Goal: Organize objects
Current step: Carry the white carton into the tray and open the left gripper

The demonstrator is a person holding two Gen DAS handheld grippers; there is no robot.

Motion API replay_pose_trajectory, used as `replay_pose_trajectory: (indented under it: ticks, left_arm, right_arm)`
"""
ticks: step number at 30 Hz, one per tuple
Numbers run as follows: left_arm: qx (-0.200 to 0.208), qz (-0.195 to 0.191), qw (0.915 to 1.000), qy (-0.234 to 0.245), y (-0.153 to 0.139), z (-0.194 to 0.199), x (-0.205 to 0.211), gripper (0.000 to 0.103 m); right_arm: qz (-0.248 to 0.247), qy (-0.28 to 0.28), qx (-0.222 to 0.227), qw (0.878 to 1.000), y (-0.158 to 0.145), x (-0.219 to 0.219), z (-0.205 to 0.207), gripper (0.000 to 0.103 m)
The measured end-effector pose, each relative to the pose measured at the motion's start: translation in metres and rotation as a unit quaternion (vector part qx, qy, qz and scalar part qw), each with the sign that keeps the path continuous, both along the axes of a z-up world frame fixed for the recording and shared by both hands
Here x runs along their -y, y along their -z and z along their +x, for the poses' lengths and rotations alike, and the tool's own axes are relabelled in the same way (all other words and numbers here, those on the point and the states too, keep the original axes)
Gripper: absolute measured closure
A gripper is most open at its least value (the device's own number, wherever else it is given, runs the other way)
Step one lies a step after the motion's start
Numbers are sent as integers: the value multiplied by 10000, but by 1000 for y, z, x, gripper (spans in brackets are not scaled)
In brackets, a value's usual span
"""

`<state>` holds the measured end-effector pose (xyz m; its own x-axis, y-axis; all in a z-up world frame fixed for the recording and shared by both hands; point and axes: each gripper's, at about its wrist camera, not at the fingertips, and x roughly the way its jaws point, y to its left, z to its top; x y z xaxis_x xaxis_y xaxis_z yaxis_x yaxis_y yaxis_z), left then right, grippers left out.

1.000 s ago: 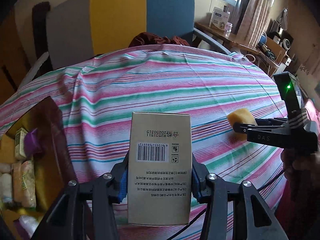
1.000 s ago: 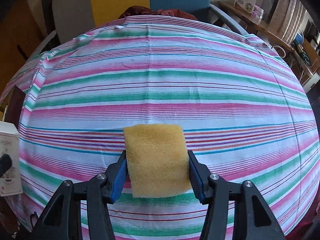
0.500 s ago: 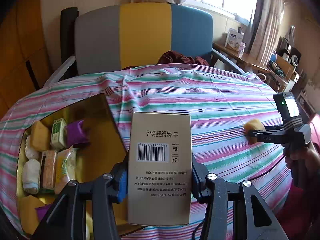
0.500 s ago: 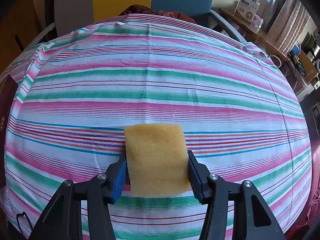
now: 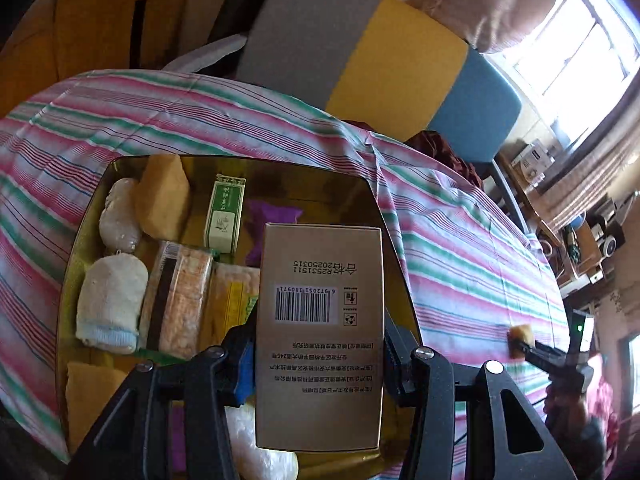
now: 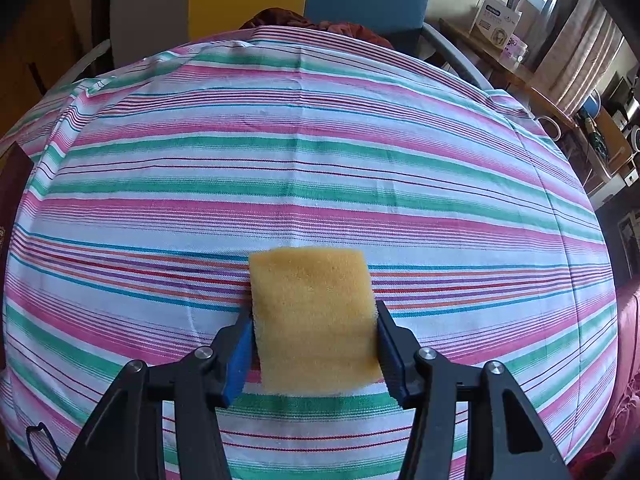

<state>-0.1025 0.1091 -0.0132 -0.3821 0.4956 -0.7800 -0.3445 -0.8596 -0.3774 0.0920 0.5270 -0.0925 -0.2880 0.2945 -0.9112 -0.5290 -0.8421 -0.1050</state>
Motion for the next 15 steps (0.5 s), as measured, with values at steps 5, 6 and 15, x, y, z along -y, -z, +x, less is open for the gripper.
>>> replay_pose_trajectory:
  ticks: [5, 6, 15]
  left_arm:
    - [17, -153, 9999, 35, 8, -23, -28, 53]
    - [54, -168, 9998, 31, 10, -29, -32, 53]
    - [16, -575, 9983, 121, 30, -65, -75, 53]
  right_arm:
    - [5, -1, 9, 10000, 0, 0, 0, 48]
    - [6, -4, 10, 10000, 0, 0, 0, 48]
    - [-6, 22, 7, 10000, 1, 1, -1, 48]
